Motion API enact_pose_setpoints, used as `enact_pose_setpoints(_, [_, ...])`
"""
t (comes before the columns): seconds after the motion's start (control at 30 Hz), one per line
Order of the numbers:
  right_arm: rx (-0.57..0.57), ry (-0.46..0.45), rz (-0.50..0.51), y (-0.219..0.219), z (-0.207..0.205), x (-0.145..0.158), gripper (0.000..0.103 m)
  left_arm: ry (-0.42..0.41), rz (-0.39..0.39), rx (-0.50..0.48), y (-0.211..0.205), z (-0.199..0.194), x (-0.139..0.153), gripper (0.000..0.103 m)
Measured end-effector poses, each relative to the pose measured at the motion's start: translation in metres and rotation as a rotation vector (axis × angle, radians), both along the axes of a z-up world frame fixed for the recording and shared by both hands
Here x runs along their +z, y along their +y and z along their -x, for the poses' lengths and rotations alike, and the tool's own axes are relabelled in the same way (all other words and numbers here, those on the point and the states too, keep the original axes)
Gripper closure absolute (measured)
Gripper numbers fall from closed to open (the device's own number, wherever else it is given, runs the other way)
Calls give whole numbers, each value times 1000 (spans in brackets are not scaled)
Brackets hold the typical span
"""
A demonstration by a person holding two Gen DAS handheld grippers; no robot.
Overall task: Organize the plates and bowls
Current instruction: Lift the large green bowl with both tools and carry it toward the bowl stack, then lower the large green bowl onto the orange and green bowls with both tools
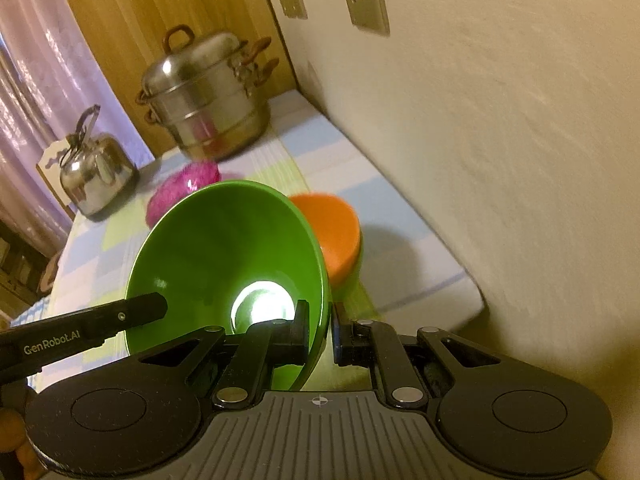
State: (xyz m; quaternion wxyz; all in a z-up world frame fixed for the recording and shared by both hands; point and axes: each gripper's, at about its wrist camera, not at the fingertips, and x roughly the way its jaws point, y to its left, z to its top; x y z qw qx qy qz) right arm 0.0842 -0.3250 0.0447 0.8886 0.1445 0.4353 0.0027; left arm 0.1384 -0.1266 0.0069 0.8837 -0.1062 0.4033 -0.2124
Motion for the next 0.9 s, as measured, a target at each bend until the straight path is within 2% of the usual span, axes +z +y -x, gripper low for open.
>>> enact_pose_setpoints(0.2, [-4,-10,-13,-10,-48,2,93,-2,-19,-1,-9,-47,1,92])
enact_pose_setpoints(0.43, [11,31,4,-18,-94,-19,93,24,-51,5,-18,-87,-17,92])
enact_pose_setpoints(0.73, [20,100,26,-24,-116,-58,93,57,-106,-14,-30,-103,-50,92])
enact_pose_setpoints(0.9, [29,108,60,-23,-123,-70,93,83,-103,-10,-30,-106,-63,92])
